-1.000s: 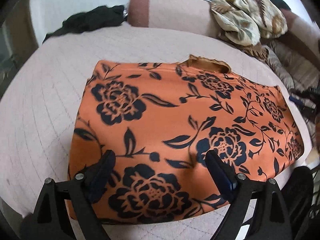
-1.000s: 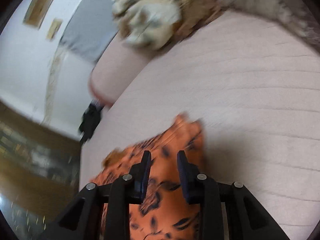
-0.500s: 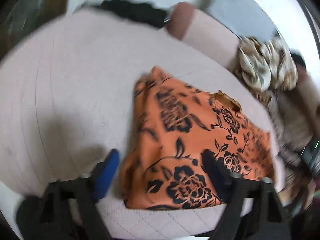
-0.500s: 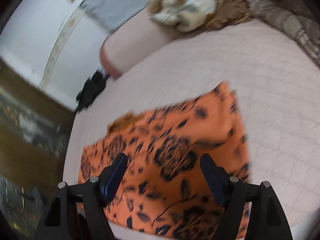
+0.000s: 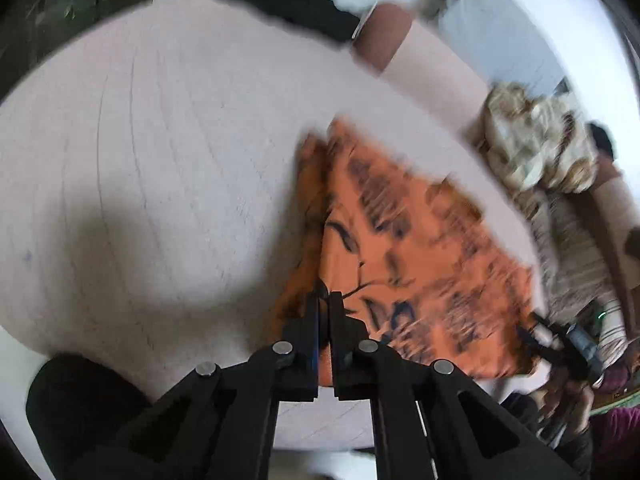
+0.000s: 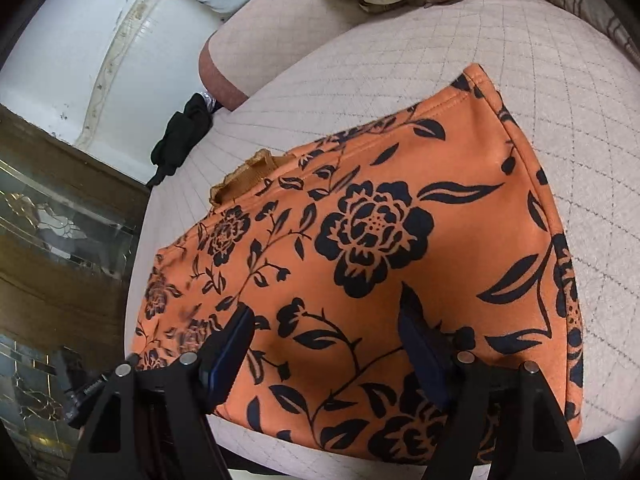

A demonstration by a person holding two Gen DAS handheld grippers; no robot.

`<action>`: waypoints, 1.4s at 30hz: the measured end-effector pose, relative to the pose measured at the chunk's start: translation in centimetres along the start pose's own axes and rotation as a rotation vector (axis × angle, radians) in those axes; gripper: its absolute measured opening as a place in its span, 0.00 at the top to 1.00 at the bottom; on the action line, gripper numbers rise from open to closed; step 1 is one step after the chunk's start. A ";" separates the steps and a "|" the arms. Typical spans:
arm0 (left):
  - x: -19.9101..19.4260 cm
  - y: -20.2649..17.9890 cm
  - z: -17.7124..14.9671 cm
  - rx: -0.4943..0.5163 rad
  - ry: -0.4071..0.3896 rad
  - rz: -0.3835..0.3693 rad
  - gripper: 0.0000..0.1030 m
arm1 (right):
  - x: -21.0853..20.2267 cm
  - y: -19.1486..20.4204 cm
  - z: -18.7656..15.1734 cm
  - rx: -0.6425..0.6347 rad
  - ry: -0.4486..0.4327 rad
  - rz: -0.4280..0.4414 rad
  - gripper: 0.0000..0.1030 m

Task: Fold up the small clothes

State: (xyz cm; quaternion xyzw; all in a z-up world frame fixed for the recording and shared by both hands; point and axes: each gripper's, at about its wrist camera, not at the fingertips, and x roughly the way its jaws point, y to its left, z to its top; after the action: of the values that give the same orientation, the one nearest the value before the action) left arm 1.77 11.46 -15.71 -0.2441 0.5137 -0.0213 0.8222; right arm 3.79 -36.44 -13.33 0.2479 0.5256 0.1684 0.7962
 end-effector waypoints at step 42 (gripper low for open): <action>5.8 -8.9 4.9 0.309 -0.060 0.156 0.34 | -1.0 -7.8 9.2 0.436 -0.162 0.263 0.24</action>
State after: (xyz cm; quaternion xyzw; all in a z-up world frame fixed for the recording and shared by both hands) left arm 10.65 3.81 -15.04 -0.0748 0.4971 -0.0286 0.8640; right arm 11.88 -45.35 -14.00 0.4924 0.4471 0.1327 0.7348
